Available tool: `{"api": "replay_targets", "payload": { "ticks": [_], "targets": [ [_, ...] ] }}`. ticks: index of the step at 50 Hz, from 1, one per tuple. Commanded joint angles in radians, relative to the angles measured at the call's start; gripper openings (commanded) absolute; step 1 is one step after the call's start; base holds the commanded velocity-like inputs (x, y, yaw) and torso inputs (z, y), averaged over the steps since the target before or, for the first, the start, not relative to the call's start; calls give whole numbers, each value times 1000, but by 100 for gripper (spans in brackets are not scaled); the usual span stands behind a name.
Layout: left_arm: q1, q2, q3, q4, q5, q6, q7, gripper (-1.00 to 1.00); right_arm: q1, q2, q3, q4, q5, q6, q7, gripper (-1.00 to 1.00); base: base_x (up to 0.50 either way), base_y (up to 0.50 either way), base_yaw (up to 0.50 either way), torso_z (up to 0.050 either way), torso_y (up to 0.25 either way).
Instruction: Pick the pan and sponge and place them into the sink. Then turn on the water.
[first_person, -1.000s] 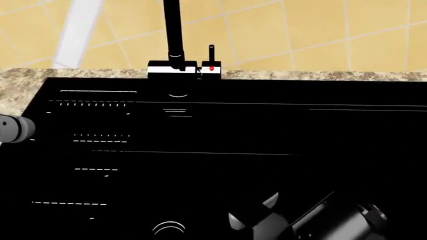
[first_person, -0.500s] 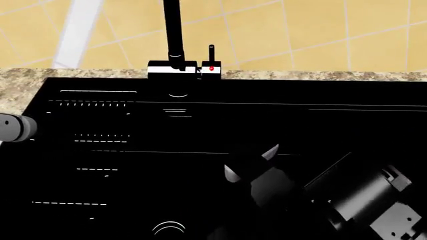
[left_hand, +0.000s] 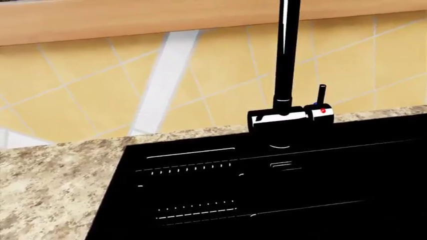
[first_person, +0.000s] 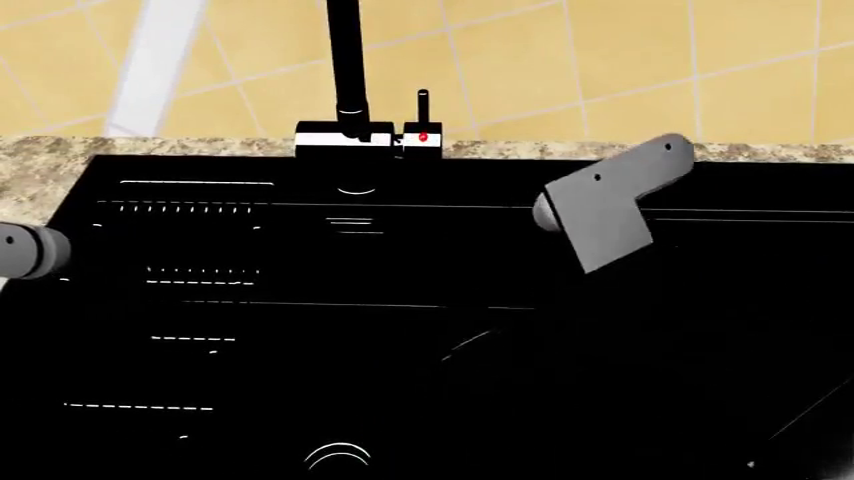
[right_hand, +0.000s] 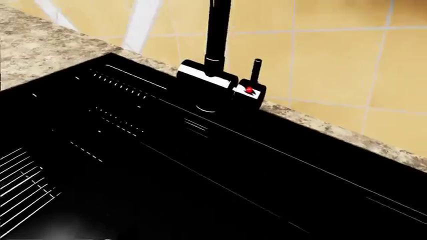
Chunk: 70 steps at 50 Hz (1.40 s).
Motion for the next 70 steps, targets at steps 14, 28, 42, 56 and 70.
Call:
{"api": "replay_targets", "payload": {
  "ticks": [14, 28, 42, 56, 70],
  "targets": [
    [22, -14, -13, -6, -1, 27, 3, 100, -258, 183, 212, -289, -30, -323, 264, 100, 0, 0, 0, 0, 0],
    [6, -16, -10, -9, 1, 25, -5, 100, -272, 237, 228, -340, 20, -279, 323, 100, 0, 0, 0, 0, 0],
    [19, -20, -10, -4, 1, 34, -10, 100, -258, 242, 226, -337, 38, -245, 343, 100, 0, 16, 0, 0, 0],
    [16, -21, -13, -3, -8, 30, -17, 100, -249, 239, 223, -334, 39, -232, 347, 100, -4, 268, 0, 0, 0],
    [16, -29, -15, 0, -15, 31, -17, 100, -264, 229, 230, -328, 38, -256, 341, 100, -121, 489, 0, 0, 0]
  ]
}}
